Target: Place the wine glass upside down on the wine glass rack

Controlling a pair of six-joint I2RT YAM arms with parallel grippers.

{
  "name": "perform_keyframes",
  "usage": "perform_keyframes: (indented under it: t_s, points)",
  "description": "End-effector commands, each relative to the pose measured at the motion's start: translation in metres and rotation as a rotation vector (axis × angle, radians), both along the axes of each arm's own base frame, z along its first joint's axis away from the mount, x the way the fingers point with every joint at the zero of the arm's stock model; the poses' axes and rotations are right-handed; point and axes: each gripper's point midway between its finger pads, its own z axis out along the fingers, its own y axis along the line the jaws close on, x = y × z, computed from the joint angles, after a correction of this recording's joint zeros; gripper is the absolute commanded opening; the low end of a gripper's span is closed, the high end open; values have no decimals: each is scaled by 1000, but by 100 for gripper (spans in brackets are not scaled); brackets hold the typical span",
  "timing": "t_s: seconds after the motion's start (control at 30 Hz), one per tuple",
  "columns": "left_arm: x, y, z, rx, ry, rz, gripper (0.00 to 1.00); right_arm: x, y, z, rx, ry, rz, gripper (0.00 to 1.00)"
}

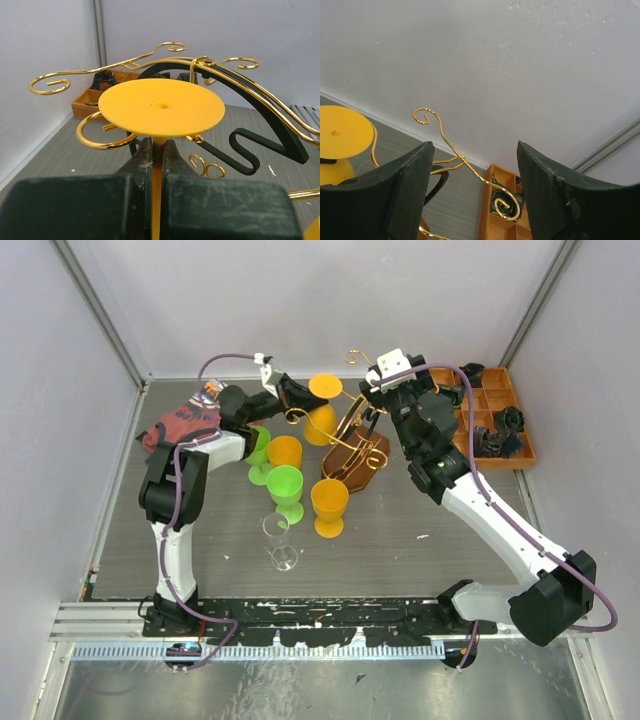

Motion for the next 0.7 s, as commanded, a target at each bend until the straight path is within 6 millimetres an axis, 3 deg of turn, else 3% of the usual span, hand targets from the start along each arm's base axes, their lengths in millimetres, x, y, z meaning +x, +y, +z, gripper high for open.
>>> perform_keyframes:
  t_s: [0.0, 0.17, 0.43, 0.67]
  points:
    - [-16, -10, 8, -7, -27, -35, 0, -8, -7, 22, 45, -55, -3, 73]
    - [-12, -10, 2, -11, -11, -6, 0, -5, -4, 17, 38, -46, 1, 73]
    - [23, -15, 2, -48, 5, 73, 0, 0, -2, 14, 34, -40, -2, 73]
    - [40, -18, -4, -53, 20, 114, 0, 5, -1, 10, 34, -34, -4, 73]
